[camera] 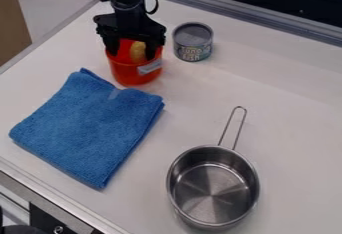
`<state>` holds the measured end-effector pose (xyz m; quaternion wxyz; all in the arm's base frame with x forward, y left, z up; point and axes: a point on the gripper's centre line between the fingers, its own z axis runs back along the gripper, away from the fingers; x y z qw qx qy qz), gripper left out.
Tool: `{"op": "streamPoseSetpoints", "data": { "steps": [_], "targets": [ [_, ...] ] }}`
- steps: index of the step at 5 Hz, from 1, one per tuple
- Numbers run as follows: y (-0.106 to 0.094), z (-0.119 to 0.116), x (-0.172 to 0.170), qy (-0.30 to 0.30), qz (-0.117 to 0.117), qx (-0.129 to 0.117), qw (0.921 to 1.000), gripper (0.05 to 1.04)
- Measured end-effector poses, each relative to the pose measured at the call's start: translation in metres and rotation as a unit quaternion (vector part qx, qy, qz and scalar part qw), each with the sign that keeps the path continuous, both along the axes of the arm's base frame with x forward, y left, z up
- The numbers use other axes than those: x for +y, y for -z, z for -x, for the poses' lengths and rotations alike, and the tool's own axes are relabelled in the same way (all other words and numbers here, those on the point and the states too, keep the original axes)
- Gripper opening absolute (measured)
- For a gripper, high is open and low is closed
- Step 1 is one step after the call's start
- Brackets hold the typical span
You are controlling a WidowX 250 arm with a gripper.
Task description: Moved the yellow object inside the silver pot
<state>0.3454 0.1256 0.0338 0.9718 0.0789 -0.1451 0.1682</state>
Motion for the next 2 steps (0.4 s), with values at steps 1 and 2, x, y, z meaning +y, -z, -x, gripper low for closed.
{"op": "streamPoseSetpoints", "data": {
  "steps": [1,2],
  "targets": [
    [0.0076,0.0014,0.0001,-0.005,0.001,0.009,0.9999,1.000],
    [0.0082,0.0005,-0.0001,-0.006,0.008,0.004,0.9999,0.969]
  ]
}}
